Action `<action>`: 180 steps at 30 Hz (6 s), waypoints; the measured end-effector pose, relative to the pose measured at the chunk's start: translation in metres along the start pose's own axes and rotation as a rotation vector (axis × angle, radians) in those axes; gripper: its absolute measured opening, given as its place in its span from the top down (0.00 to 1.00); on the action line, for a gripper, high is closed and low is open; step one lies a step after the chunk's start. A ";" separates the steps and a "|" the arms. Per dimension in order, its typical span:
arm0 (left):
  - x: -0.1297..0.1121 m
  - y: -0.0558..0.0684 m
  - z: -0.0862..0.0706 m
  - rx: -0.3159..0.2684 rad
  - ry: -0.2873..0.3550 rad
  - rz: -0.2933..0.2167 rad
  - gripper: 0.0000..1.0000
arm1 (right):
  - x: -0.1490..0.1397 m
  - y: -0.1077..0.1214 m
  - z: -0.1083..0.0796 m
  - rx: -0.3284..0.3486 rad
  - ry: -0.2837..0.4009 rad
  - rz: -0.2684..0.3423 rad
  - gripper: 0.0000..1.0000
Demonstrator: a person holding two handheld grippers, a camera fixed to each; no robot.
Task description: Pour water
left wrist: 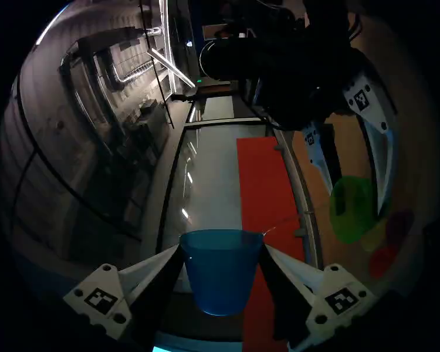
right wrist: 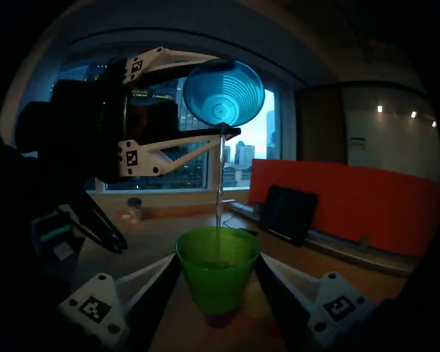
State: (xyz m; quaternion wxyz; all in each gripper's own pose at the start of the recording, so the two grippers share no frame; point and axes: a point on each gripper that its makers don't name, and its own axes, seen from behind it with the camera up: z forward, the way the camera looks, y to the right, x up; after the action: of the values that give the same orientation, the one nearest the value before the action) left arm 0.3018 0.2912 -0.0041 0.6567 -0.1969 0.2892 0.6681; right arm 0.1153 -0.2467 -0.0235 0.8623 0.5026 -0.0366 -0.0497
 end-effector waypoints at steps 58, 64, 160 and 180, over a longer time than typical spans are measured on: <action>-0.051 0.003 0.002 -0.036 -0.079 -1.003 0.14 | 0.012 0.009 -0.010 -0.035 0.036 0.000 0.11; -0.059 0.004 -0.001 -0.033 -0.075 -1.167 0.14 | 0.012 0.011 -0.011 -0.040 0.039 0.002 0.11; -0.074 0.319 -0.108 -0.521 -0.423 -1.466 0.12 | -0.118 0.058 -0.055 -0.057 -0.368 0.070 0.10; -0.076 0.364 -0.109 -0.593 -0.461 -1.481 0.12 | -0.160 0.061 -0.054 -0.060 -0.457 0.062 0.10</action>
State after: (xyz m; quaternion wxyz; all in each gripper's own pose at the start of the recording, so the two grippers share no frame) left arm -0.0673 0.1737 0.0082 0.8902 -0.3596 -0.2452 0.1351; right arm -0.0343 -0.1509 0.0014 0.8473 0.4511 -0.2446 -0.1368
